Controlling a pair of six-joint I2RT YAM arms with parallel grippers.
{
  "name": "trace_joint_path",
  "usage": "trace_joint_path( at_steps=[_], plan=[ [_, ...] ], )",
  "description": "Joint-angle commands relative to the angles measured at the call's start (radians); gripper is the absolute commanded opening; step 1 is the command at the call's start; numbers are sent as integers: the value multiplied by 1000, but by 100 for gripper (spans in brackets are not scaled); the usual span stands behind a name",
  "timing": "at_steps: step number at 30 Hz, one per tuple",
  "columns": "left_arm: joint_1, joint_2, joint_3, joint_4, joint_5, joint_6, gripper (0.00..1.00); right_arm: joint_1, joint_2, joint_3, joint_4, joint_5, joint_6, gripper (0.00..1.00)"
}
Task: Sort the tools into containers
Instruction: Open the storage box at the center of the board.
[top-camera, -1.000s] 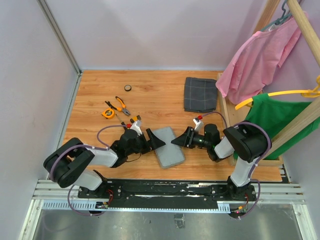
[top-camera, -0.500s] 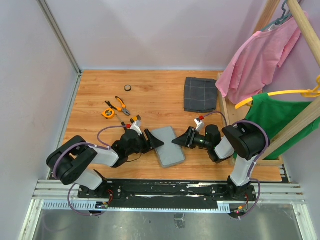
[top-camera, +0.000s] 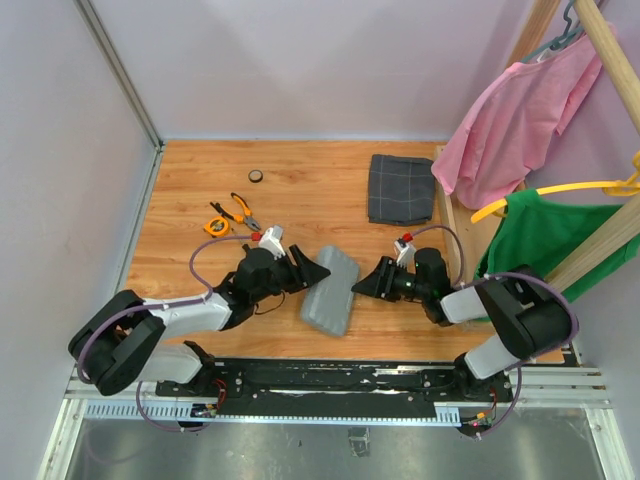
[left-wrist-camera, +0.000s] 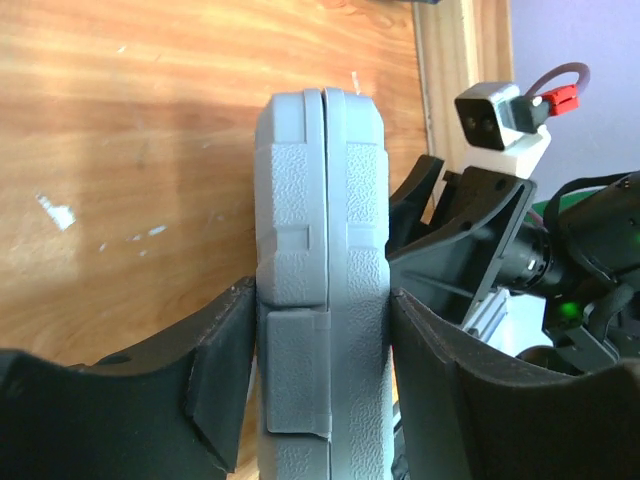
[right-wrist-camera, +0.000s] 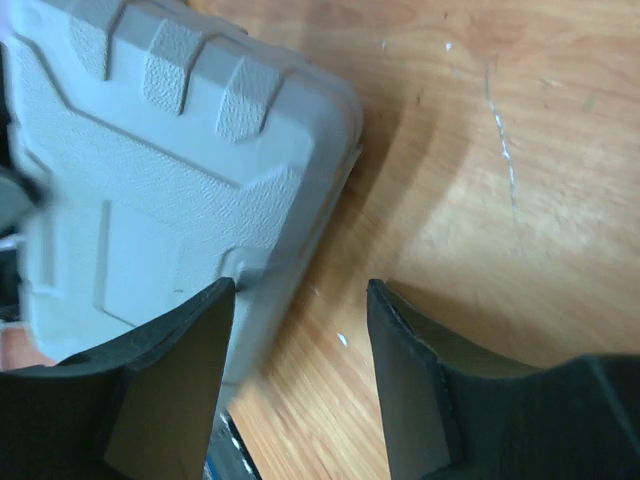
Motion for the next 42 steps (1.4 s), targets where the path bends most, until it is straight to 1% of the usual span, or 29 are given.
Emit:
trace_joint_path(
  at_steps=[1,3,7,10,14,17,19,22,24,28,30,32,34,37,39,42],
  plan=[
    [-20,-49,113,-83,12,91,15,-4,-167,22,-460,130,-173,59],
    [-20,-47,148,-173,14,132,13,-4,-269,68,-646,198,-235,62],
    [-21,-8,247,-348,30,235,9,-4,-430,127,-869,317,-333,67],
    [-26,14,309,-459,23,310,7,-4,-498,155,-960,366,-374,69],
    [-51,0,374,-577,-39,403,7,-4,-566,148,-992,396,-386,71],
    [-89,-20,420,-650,-96,475,7,-4,-627,124,-971,397,-387,80],
    [-112,-34,439,-676,-112,540,1,-4,-686,113,-952,408,-383,85],
    [-137,-58,448,-691,-122,612,1,-4,-753,109,-921,437,-391,90],
    [-146,-74,452,-698,-133,642,0,-4,-792,123,-914,473,-404,91],
    [-153,-113,453,-704,-137,694,0,-6,-851,128,-860,472,-495,91],
    [-157,-154,426,-660,-114,713,0,-6,-888,99,-793,464,-523,90],
    [-161,-201,372,-574,-60,729,0,-5,-928,61,-692,447,-542,89],
    [-165,-231,362,-550,-87,724,0,-5,-957,33,-617,381,-573,87],
    [-165,-236,400,-599,-99,741,0,-4,-978,20,-536,260,-607,87],
    [-165,-240,420,-623,-42,776,0,-4,-979,14,-486,195,-611,87],
    [-166,-258,438,-656,-8,821,0,-4,-973,2,-425,151,-579,88]
  ],
)
